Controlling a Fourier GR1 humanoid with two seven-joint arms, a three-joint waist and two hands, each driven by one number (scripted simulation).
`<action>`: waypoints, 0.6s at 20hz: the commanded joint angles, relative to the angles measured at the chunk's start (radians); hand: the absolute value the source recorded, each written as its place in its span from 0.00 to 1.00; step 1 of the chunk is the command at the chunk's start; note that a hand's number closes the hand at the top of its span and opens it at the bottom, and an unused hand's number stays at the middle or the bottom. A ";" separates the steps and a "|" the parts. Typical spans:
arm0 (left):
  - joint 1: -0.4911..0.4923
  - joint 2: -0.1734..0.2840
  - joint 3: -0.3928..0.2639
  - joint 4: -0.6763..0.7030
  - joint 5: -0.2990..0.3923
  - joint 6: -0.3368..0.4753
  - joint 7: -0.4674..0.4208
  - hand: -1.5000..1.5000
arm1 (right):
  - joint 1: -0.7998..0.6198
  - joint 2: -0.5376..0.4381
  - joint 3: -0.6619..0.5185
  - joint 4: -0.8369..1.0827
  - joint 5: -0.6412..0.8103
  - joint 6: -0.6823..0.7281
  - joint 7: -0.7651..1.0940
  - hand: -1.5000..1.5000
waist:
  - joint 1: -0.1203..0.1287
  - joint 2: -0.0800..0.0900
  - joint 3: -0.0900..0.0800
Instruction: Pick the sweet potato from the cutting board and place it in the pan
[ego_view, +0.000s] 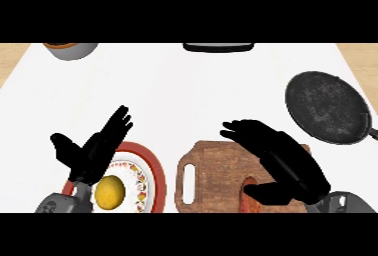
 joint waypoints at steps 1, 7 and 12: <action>-0.001 -0.009 -0.013 -0.010 -0.008 0.010 0.018 0.50 | -0.030 -0.097 0.135 -0.017 0.178 0.169 0.188 0.00 | 0.001 -0.006 -0.004; -0.005 -0.016 -0.021 -0.017 -0.015 0.022 0.037 0.50 | -0.126 -0.071 0.286 -0.042 0.292 0.517 0.512 0.00 | 0.016 -0.006 -0.005; -0.012 -0.001 0.003 -0.024 0.003 0.005 0.037 0.50 | -0.118 0.103 0.393 0.012 0.264 0.810 0.764 0.00 | 0.017 0.003 -0.004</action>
